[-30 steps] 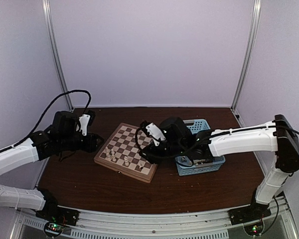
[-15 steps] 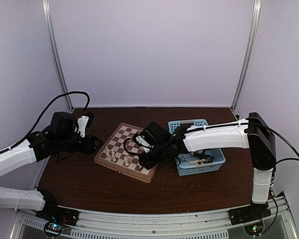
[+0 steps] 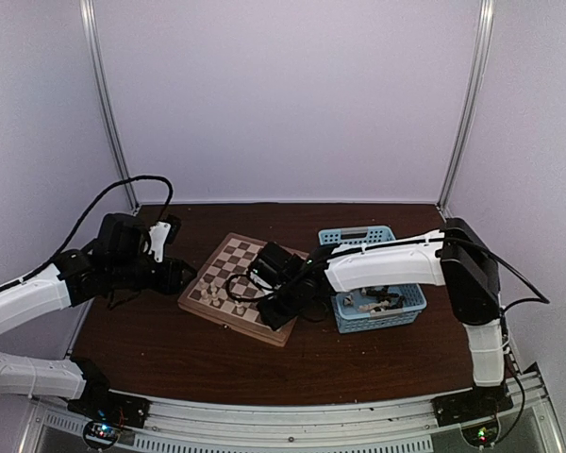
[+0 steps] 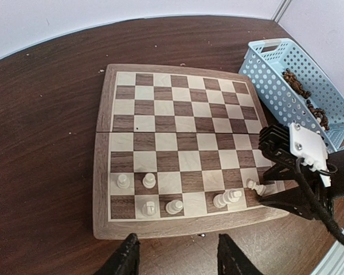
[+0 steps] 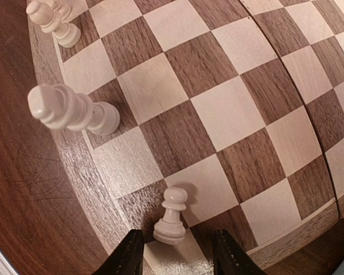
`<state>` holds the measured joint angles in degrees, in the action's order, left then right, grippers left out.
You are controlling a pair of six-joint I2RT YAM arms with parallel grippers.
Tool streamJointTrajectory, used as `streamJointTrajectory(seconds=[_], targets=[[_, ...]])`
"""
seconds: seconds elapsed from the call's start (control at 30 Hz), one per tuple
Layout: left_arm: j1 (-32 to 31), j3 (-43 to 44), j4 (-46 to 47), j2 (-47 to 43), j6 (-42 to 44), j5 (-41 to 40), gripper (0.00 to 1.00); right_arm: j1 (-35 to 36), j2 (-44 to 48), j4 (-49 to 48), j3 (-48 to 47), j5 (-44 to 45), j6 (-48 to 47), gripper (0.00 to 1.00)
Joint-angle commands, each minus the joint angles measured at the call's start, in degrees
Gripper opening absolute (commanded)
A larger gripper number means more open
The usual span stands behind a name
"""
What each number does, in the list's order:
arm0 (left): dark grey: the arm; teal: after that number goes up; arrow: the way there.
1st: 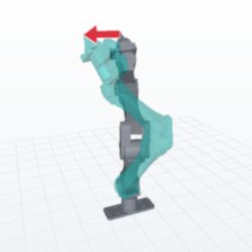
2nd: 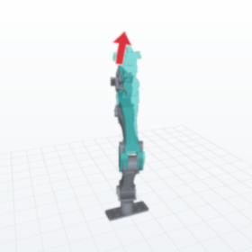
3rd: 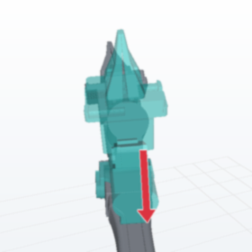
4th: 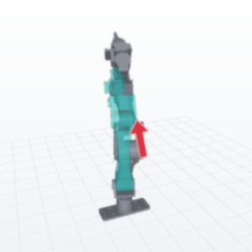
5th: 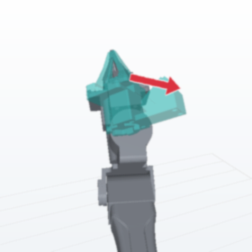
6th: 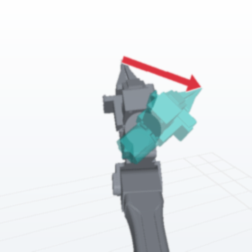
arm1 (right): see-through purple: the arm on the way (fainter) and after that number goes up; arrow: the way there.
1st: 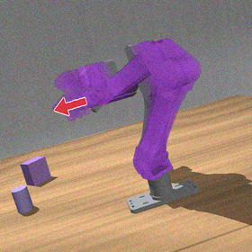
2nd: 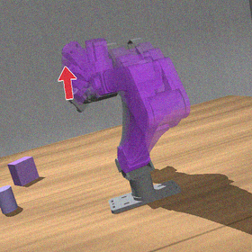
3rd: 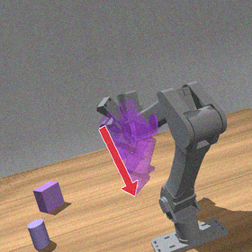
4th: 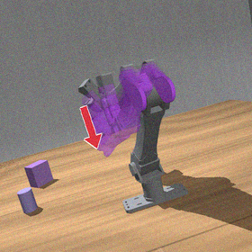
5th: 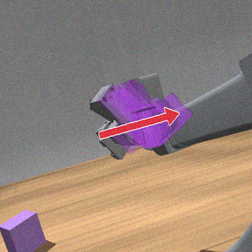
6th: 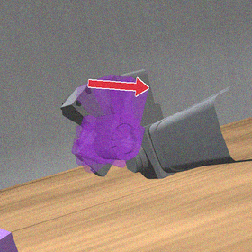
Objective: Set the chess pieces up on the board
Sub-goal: Pick up the chess piece from the chessboard.
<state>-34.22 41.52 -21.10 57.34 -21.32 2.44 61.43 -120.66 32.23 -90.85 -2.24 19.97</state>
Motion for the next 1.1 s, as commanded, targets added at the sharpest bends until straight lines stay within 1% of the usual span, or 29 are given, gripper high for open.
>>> streamJointTrajectory(seconds=[0.0,0.1,0.17,0.23,0.33,0.43,0.5,0.57,0.63,0.67,0.83,0.97,1.03,1.07], targets=[[0.2,-0.6,2.5,0.0,0.7,1.0,0.47,0.6,-1.9,1.5,-2.9,3.2,1.6,0.44],[0.2,-0.8,2.3,-0.4,0.8,0.9,0.47,0.8,-2.9,2.6,-3.8,4.7,1.3,0.41],[0.2,-0.9,2.2,-0.7,0.9,0.7,0.47,1.0,-3.3,3.0,-4.0,5.4,0.9,0.36],[0.2,-0.8,2.1,-0.8,0.9,0.7,0.47,1.0,-3.2,2.9,-3.9,5.9,0.5,0.34],[0.2,-0.8,2.1,-0.9,0.8,0.9,0.47,1.0,-3.2,2.6,-4.0,6.4,-0.7,0.29],[0.2,-0.7,2.2,-0.8,0.8,1.2,0.47,1.1,-3.3,2.0,-4.4,6.2,-2.1,0.27],[0.2,-0.5,1.8,-0.8,0.9,1.4,0.47,1.1,-3.7,2.8,-5.1,6.3,-2.6,0.22],[0.2,-0.3,1.3,-0.9,0.9,1.6,0.46,1.1,-3.4,2.2,-4.6,6.0,-3.1,0.21],[0.2,-0.1,1.1,-1.0,0.6,2.0,0.46,1.1,-2.4,0.2,-3.2,5.2,-4.1,0.2],[0.2,0.0,1.0,-1.0,0.3,2.5,0.46,1.1,-1.7,-1.2,-2.2,4.8,-4.4,0.18],[0.3,2.2,0.2,-0.3,-1.9,8.3,0.46,0.8,3.4,-10.2,4.3,4.9,-5.8,0.12],[0.5,3.7,0.2,0.3,-5.3,11.7,0.47,0.8,9.1,-18.8,11.3,5.2,-7.0,0.11],[1.3,4.3,1.6,1.1,-8.4,16.4,0.47,0.8,12.0,-24.3,15.7,5.2,-7.9,0.11],[1.8,4.5,3.2,1.8,-10.0,20.7,0.47,0.8,13.3,-26.3,17.5,5.0,-8.4,0.11]])
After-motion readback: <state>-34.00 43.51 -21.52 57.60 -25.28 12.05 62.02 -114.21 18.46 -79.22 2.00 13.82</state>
